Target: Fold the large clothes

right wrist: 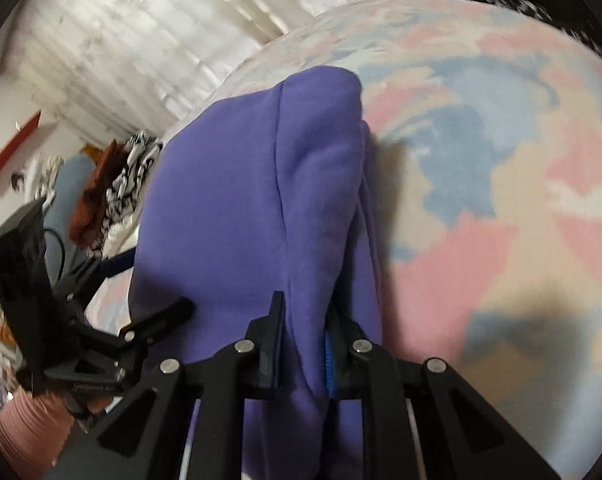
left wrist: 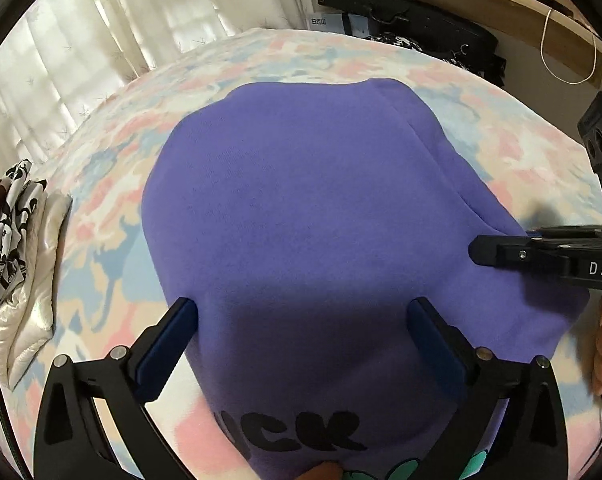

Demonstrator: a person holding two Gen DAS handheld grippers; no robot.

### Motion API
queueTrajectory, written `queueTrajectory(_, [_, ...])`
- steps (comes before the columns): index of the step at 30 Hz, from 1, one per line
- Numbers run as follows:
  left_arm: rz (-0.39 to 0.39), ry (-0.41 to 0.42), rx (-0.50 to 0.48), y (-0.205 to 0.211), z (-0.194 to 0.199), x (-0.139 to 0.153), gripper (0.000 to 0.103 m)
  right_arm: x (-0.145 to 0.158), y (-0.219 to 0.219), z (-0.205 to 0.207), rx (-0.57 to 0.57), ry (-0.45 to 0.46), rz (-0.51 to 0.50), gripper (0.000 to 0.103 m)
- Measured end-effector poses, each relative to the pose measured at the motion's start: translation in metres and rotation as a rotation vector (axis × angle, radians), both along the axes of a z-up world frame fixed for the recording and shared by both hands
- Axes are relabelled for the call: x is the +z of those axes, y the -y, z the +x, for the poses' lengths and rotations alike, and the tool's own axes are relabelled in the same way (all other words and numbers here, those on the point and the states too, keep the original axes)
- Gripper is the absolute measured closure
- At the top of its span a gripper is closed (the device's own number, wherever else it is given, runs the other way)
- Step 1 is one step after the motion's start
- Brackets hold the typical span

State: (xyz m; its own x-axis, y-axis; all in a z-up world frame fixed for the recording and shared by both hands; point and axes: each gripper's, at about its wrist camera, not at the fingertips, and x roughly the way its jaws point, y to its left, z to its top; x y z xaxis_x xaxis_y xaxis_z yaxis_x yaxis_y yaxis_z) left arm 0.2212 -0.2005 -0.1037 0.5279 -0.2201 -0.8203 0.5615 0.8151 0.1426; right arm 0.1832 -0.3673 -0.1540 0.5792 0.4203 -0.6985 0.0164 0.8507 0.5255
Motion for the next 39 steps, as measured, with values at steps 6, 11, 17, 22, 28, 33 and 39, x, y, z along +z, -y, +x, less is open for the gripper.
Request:
queueTrajectory(6, [-0.026,0.037,0.008,-0.002,-0.004,-0.007,0.001,-0.007,-0.011,0.001,-0.035,0.023,-0.049,0.088])
queueTrajectory(11, [-0.082,-0.002,0.028,-0.013,0.001,0.007,0.0,0.004,-0.006,0.004,-0.014,-0.011,-0.029,0.081])
queueTrajectory(17, [-0.162,-0.034,0.104,-0.04,0.018,0.04,0.001,0.043,0.003,0.015,0.007,-0.01,0.011,0.034])
queueTrajectory(22, [-0.166,-0.061,0.193,-0.063,0.05,0.042,0.001,0.06,0.014,0.045,-0.034,0.019,0.024,0.028])
queueTrajectory(28, [-0.218,-0.131,0.217,-0.067,0.077,0.034,0.0,0.03,0.023,0.098,-0.073,-0.074,0.082,0.028])
queueTrajectory(33, [-0.18,-0.147,0.199,-0.053,0.092,0.024,0.0,0.008,0.017,0.119,-0.049,-0.11,0.145,0.062])
queueTrajectory(39, [-0.132,-0.185,0.179,-0.035,0.108,0.005,0.0,0.011,0.007,0.121,-0.074,-0.095,-0.064,0.071])
